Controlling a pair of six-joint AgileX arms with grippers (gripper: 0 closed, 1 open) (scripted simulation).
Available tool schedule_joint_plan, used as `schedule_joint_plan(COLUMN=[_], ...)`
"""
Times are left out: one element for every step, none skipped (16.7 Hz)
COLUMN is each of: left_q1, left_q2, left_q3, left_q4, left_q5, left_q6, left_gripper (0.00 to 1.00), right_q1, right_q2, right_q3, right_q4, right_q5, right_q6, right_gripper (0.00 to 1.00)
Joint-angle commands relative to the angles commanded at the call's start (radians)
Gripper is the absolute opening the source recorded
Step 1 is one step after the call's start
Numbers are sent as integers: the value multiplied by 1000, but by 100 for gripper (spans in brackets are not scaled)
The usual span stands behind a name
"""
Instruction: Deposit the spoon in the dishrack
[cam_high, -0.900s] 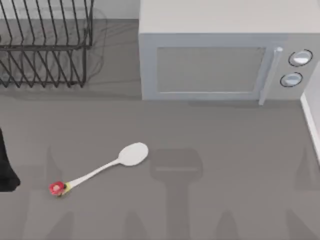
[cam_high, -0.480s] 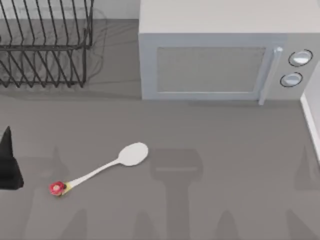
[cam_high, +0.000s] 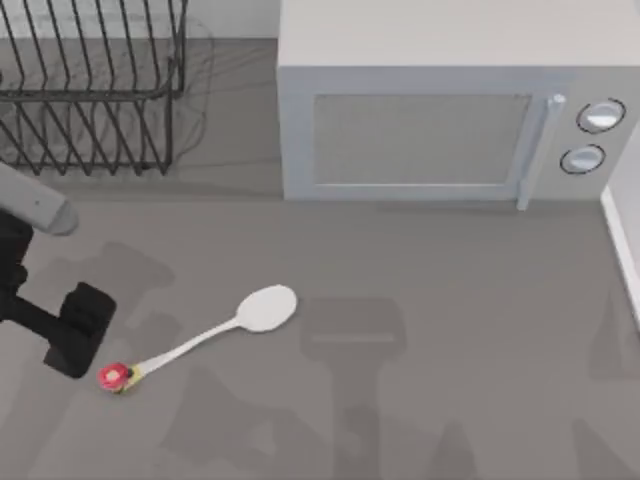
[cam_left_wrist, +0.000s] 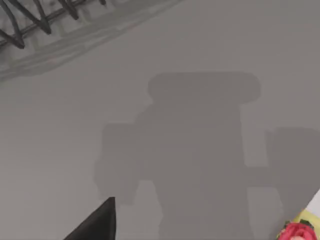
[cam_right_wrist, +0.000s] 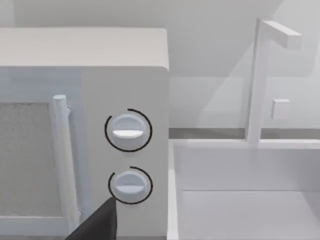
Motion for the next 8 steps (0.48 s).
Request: schedule_joint_plan(left_q1=[-24,-47,-70,-92,-113,-133,-151,-168], left_q2=[106,206,301,388,467,541,609,673], left_q3=[65,129,192,252,310,366,419,467], left_q4=[-59,-117,-174,-227,-277,-324,-366,-403], left_q5=[0,-1,-1,-1,0,0,0,0], left_q6=[34,67,99,129,158,186,211,234], left_gripper=[100,100,100,100,100,100,100,100], right_q1=[0,0,0,0,0,0,0,0], right_q2=[0,0,0,0,0,0,0,0], right_q3=[0,0,0,0,0,0,0,0], right_q4=[0,0,0,0,0,0,0,0], right_q5=[0,0,0,0,0,0,0,0], right_q6=[0,0,0,0,0,0,0,0], right_gripper=[100,100,100,100,100,100,100,100])
